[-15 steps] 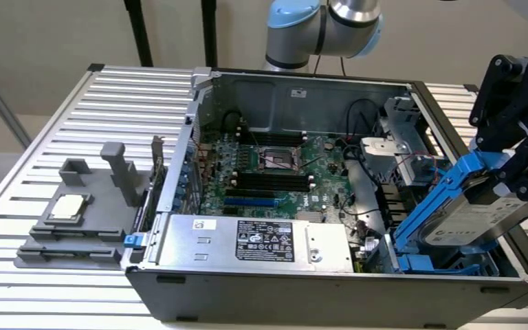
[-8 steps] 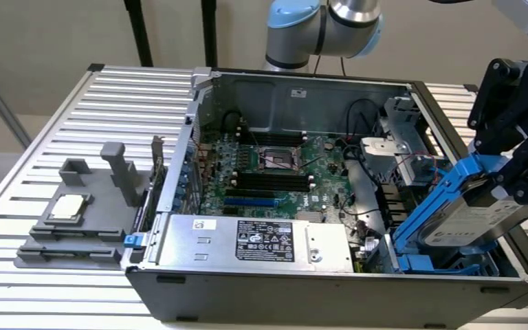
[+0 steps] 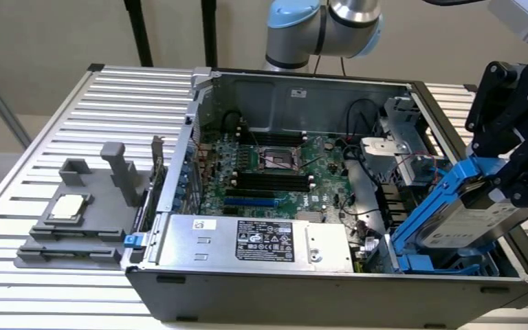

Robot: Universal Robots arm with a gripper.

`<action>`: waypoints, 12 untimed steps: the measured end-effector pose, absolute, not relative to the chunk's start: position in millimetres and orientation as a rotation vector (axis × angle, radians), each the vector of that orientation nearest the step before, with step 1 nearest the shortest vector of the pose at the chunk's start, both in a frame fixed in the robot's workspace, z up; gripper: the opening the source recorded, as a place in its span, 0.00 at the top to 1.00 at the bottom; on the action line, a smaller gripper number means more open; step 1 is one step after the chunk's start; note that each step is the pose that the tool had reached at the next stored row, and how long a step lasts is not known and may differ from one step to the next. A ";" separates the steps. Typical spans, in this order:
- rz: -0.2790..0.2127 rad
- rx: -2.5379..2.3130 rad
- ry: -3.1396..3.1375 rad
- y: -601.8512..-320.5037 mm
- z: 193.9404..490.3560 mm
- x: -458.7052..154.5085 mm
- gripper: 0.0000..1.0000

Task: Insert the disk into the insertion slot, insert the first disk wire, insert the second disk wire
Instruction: 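Insert the disk into the insertion slot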

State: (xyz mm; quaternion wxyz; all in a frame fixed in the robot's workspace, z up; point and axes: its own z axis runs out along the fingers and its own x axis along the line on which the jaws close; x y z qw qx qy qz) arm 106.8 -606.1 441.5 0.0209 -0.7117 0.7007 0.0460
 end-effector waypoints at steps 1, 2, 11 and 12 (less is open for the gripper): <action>0.143 -2.206 2.172 -606.1 441.0 106.7 0.67; 0.143 -2.206 2.172 -606.1 440.7 106.7 0.67; 0.144 -2.207 2.170 -605.6 439.9 106.7 0.67; 0.145 -2.207 2.169 -605.5 439.7 106.7 0.67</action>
